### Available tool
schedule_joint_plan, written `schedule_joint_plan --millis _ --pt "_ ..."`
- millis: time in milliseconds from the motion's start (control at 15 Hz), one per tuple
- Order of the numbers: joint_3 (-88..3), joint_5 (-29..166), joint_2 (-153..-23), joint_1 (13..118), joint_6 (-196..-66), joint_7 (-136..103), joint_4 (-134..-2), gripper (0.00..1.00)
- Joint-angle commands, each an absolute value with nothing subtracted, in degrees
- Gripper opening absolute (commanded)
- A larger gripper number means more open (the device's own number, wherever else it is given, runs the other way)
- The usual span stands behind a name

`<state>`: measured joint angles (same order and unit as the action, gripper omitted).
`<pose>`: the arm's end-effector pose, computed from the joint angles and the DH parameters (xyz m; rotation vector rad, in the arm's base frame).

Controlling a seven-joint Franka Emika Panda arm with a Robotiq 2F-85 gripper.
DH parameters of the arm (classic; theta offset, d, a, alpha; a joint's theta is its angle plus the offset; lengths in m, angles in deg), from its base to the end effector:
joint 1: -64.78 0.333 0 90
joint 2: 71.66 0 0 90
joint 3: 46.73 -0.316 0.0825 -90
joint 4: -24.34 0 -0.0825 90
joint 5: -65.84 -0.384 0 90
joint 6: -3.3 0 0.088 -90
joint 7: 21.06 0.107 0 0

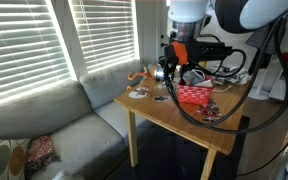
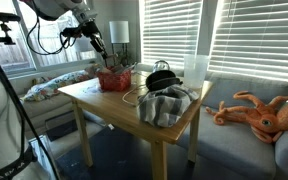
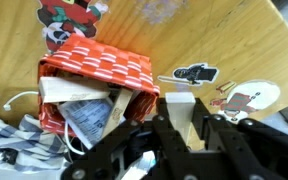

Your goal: Put the plank toy in the red box

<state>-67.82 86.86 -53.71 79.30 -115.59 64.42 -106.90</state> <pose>0.3867 0.2650 0.4801 2.7347 -1.0212 0.6140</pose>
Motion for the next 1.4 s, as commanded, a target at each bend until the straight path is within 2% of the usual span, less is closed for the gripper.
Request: schedule_joint_plan --millis 0,533,1000,1067,1133,1200,1333 --pt "-68.56 88.19 -46.77 77.56 -112.41 66.34 -110.13 0.07" --pt "-68.35 89.21 -41.37 73.52 -106.97 66.37 -113.81 0.07" --pt "-67.05 89.22 -42.89 72.18 -109.69 65.47 -116.51 0.07" --pt "-66.73 88.59 -43.29 72.06 -109.59 65.26 -116.48 0.1" --pt "-66.31 88.43 -43.2 72.0 -110.7 64.89 -116.83 0.53" --pt "-66.03 88.27 -43.1 71.89 -111.44 64.91 -117.05 0.54" --pt "-65.29 87.77 -41.63 71.96 -113.65 64.85 -118.0 0.67"
